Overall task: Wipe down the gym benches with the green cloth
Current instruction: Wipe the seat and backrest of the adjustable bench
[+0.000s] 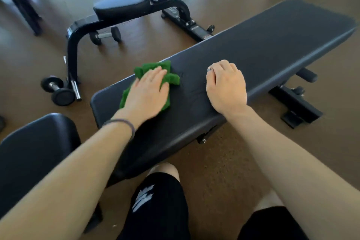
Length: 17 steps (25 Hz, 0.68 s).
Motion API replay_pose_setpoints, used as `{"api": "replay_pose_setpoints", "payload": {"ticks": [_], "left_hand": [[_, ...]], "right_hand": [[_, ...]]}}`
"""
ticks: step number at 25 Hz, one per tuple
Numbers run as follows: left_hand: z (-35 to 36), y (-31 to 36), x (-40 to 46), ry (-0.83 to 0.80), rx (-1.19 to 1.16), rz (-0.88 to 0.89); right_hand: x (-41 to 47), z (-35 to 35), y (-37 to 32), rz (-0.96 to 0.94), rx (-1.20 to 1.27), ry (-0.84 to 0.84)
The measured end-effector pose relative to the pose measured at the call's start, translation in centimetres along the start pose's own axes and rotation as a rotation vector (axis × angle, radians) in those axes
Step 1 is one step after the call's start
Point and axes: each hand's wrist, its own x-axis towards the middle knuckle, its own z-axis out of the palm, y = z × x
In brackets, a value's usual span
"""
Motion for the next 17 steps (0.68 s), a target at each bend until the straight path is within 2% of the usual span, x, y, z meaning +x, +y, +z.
{"api": "replay_pose_setpoints", "payload": {"ticks": [2, 4, 8, 11, 17], "left_hand": [[0.3, 0.0, 4.0, -0.009, -0.004, -0.156], [0.6, 1.5, 4.1, -0.012, 0.0, -0.221], [1.0, 5.6, -4.3, 0.011, -0.037, -0.1], [1.0, 7.3, -9.2, -0.061, -0.031, -0.014], [1.5, 7.2, 1.1, -0.042, -0.016, -0.06]], "right_hand": [[0.0, -0.1, -0.1, 0.018, 0.002, 0.037], [0.1, -0.2, -0.2, 0.013, 0.006, 0.051], [-0.4, -0.3, -0.1, 0.026, 0.068, 0.084], [-0.4, -0.6, -0.4, 0.022, 0.111, 0.076], [-0.2, -0.8, -0.3, -0.044, 0.113, 0.113]]}}
